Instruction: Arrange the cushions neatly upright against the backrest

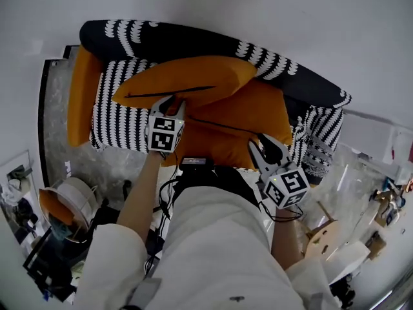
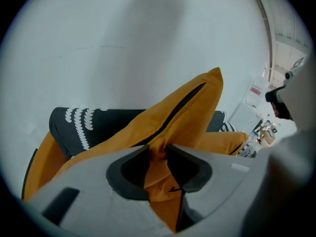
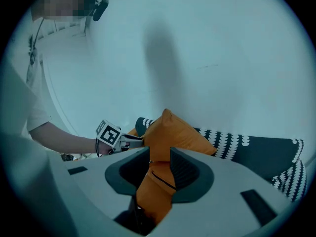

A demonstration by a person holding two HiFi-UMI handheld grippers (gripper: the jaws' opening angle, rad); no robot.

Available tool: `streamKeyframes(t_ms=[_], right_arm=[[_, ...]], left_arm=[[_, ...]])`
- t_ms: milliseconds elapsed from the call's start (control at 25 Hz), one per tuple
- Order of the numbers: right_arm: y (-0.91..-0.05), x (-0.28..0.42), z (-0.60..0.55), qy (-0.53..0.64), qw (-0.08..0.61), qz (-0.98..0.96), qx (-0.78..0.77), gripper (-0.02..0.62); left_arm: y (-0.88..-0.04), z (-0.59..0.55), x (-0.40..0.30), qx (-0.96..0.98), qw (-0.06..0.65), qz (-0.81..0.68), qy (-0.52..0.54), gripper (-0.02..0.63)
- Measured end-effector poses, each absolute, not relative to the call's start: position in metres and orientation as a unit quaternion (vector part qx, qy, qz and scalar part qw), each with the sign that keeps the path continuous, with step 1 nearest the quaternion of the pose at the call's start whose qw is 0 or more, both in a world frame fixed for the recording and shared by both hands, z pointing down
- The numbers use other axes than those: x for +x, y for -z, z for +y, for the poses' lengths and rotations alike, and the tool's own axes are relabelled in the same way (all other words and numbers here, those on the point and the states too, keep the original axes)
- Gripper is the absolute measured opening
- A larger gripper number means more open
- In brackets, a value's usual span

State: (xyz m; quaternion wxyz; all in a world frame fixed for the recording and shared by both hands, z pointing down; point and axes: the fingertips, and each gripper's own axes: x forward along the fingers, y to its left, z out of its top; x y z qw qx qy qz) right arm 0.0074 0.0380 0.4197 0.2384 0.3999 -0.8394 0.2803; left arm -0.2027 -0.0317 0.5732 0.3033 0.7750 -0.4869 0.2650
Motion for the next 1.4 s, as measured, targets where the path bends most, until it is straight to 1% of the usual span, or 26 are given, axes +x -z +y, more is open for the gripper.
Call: streamKeyframes(t_ms=[160,320,640,840,920,1040,1160,1320,1400], right_arm=[[-0.415,0.017,0.044,-0.277,0.226,-0.836,0.415,0.109],[-0.409,0.031,0.051,-0.277,0.215,-0.835,0.423,0.107],[-0.404,0.05,0.061,-0.274,0.19,-0.853,0.401,0.104],[-0.4,0.056,0.061,-0.26,0.183,-0.873,0.37,0.104],[-0.399,0.058,0.064,-0.242,0.192,-0.881,0.357,0.104],[-0.402,0.05,0.058,-0.152,0.245,-0.902,0.32,0.11],[-0.393,0.016,0.045,-0.017,0.296,-0.92,0.256,0.179],[-0.366,-0.034,0.035,0.15,0.331,-0.911,0.197,0.219],[-0.361,-0.053,0.029,0.206,0.347,-0.898,0.178,0.238]], left_arm=[[-0.576,-0.03,-0.196,0.778,0.292,-0.48,-0.282,0.058],[-0.571,-0.028,-0.196,0.773,0.283,-0.486,-0.293,0.025],[-0.541,-0.012,-0.191,0.767,0.234,-0.509,-0.314,0.017],[-0.53,0.0,-0.184,0.751,0.229,-0.524,-0.331,0.017],[-0.525,0.01,-0.178,0.748,0.224,-0.524,-0.34,0.017],[-0.521,0.018,-0.167,0.744,0.214,-0.524,-0.355,0.017],[-0.512,0.025,-0.156,0.746,0.199,-0.519,-0.367,0.015],[-0.498,0.041,-0.142,0.761,0.195,-0.499,-0.367,0.015],[-0.489,0.045,-0.136,0.772,0.187,-0.486,-0.364,0.014]])
